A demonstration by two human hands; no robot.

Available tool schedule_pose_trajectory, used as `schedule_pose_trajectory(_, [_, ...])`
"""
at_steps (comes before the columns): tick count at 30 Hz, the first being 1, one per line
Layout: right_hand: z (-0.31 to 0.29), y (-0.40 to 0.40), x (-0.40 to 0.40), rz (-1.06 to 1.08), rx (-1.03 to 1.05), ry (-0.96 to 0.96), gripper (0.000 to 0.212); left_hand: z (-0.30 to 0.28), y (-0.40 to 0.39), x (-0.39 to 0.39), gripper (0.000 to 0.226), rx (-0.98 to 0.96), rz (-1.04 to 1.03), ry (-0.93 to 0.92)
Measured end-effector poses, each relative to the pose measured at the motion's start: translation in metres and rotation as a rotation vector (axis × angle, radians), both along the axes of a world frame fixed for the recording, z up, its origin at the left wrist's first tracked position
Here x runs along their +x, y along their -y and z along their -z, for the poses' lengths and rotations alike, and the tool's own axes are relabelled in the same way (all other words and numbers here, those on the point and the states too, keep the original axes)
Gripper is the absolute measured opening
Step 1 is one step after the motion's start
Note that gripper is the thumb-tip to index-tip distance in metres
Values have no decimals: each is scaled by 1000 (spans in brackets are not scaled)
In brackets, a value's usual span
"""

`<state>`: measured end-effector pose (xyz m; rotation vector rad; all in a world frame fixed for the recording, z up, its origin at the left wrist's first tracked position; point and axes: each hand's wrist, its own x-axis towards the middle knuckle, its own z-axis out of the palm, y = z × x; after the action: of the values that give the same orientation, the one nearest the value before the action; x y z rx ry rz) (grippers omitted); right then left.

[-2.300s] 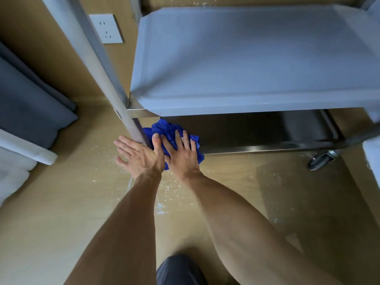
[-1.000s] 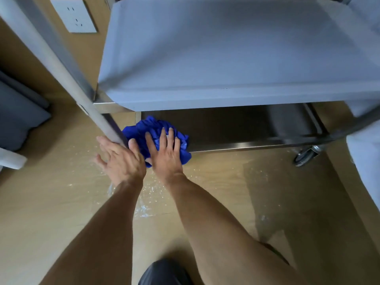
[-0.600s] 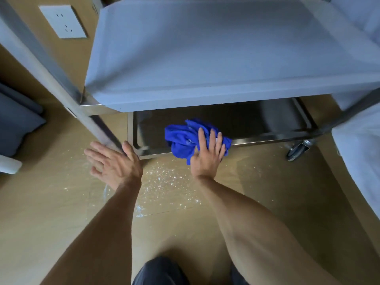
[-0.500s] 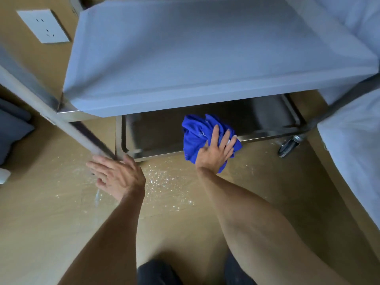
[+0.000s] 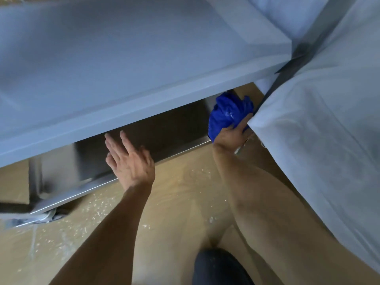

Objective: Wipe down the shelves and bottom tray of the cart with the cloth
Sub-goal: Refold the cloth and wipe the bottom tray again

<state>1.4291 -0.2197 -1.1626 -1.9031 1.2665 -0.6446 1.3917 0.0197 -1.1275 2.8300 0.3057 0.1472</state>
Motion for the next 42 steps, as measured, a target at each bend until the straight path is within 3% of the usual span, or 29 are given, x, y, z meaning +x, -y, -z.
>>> schedule_pose_trajectory(5, [23, -84, -34, -277, -155, -8, 61, -7, 5, 2, 67, 11, 65, -21])
schedule_pose_trajectory(7, [15, -131, -57, -463, -139, 10, 64, -19, 0, -1, 66, -31, 63, -13])
schedule_pose_trajectory(10, [-5, -187, -89, -670, -78, 5, 52, -44, -9, -9, 50, -164, -55, -51])
schedule_pose_trajectory(13, [-43, -204, -97, -645, 207, 43, 52, -66, -25, -26, 30, -377, -272, -185])
schedule_pose_trajectory(18, [-104, -187, -107, -670, 761, -75, 19, -111, -44, -71, 57, -915, -470, -521])
schedule_pose_trajectory(20, [-118, -184, -124, -691, 997, -76, 26, -112, -50, -90, 79, -1000, -420, -624])
schedule_pose_trajectory(23, [-127, -183, -153, -644, 1211, -53, 39, -124, -54, -120, 56, -1068, -392, -636])
schedule_pose_trajectory(26, [-137, -177, -181, -689, 1159, -93, 33, -144, -56, -150, 35, -1196, -440, -616])
schedule_pose_trajectory(29, [-159, -176, -208, -759, 1030, -138, 21, -168, -56, -182, 38, -1363, -493, -647])
schedule_pose_trajectory(33, [-170, -183, -222, -703, 922, -117, 25, -179, -54, -202, 30, -1268, -530, -518])
schedule_pose_trajectory(36, [-168, -189, -227, -503, 966, -67, 29, -186, -53, -202, 30, -1179, -584, -332])
schedule_pose_trajectory(39, [-163, -189, -231, -347, 1040, -30, 27, -192, -54, -198, 41, -1209, -606, -223])
schedule_pose_trajectory(42, [-160, -186, -229, -467, 1192, -49, 42, -176, -56, -186, 43, -1279, -605, -315])
